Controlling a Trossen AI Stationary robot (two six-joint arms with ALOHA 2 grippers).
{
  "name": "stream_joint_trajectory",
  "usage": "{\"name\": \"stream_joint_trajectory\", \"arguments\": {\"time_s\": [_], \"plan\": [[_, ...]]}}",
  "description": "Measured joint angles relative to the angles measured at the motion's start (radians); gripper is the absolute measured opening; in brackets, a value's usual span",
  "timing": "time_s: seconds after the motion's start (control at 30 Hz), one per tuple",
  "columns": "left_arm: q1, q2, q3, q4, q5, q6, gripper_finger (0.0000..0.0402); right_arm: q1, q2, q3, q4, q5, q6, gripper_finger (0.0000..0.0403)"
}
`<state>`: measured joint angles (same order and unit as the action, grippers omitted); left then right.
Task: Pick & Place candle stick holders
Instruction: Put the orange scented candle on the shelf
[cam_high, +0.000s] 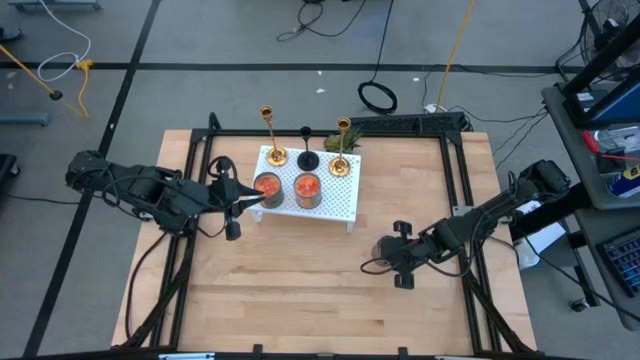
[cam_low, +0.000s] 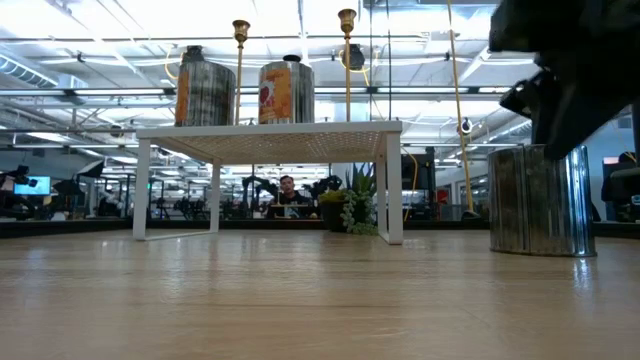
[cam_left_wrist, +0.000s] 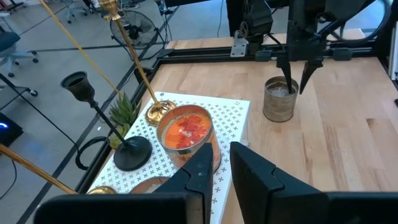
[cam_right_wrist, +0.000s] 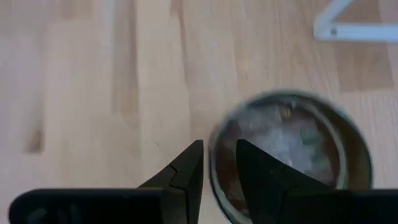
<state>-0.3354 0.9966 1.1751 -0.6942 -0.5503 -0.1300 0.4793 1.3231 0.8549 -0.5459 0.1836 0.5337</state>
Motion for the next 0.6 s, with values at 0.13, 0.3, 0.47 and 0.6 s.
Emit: {"name": "stream_joint_trajectory", "arguments": {"time_s": [0.13,0.3,0.47,0.6], "plan": [[0.000,0.000,0.000,0.000,0.000,0.005,0.0063,0.000,-0.004,-0.052,0.044,0.006,0.003,0.0078],[0.000,0.000,0.000,0.001,0.000,0.005,0.0063,0.000,-0.004,-0.092,0.116,0.010,-0.044,0.0026],[0.000,0.000,0.000,0.001,0.000,0.004,0.0063,0.000,-0.009,-0.095,0.176,0.004,-0.091,0.0011],[0.000,0.000,0.000,0.001,0.001,0.004,0.0063,-0.008,-0.036,-0.101,0.273,-0.010,-0.092,0.0005]]}}
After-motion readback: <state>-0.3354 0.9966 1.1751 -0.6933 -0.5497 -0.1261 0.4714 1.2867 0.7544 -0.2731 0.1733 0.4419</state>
